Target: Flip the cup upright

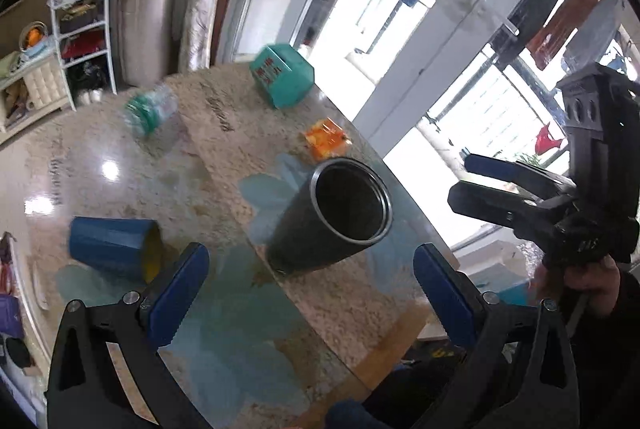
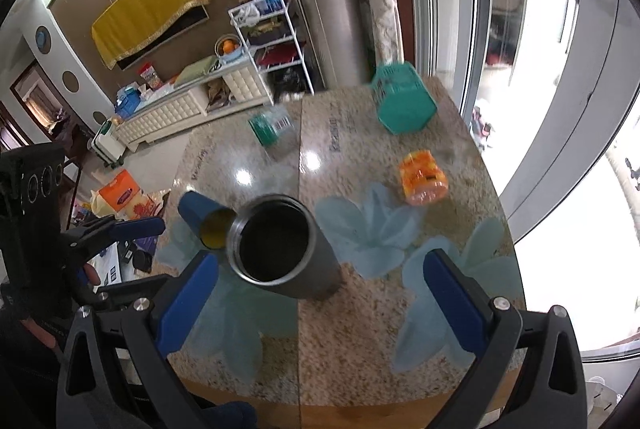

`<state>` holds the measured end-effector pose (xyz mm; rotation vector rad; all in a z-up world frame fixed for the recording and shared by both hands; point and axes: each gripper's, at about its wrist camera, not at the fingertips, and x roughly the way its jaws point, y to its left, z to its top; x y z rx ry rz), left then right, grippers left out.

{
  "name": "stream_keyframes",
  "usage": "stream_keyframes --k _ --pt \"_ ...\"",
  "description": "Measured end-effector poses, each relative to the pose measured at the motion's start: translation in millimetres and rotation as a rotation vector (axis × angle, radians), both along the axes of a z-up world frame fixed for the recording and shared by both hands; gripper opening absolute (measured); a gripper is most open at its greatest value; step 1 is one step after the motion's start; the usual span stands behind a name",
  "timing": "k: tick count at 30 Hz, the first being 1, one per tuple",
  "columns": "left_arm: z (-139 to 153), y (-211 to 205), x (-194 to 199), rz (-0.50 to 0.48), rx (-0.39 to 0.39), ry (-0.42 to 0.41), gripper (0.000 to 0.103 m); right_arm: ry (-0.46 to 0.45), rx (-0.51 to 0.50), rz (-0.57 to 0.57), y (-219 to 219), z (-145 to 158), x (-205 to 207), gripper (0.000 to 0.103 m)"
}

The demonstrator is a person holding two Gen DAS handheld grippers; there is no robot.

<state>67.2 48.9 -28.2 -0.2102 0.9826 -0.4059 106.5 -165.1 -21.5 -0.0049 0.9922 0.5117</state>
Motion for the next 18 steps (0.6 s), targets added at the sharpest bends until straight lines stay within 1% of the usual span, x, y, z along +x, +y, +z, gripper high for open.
stream_keyframes --k 4,7,10,14,18 --pt "21.7 17.9 -8.3 0.039 -0.023 -0.045 0.103 -0.057 -0.025 -0.014 11.3 12.1 -12.5 0.103" --pt "34.0 29.0 -10.5 0.078 -0.018 -0.063 0.103 -0.085 -0.076 -0.023 21.4 16.2 -21.2 0.103" --pt "38.8 37.1 -11.2 0.102 -0.026 -0.060 0.103 -0.094 -0.097 -0.024 24.7 16.4 -24.9 0.103" --pt "40.9 39.6 -15.4 0.124 0.020 -0.073 0.103 -0.119 -0.107 -0.014 29.6 20.4 -25.5 0.103" --pt "42.1 39.0 -20.4 0.137 0.029 -0.079 0.103 -0.151 -0.105 0.016 35.7 27.0 -21.4 0.103"
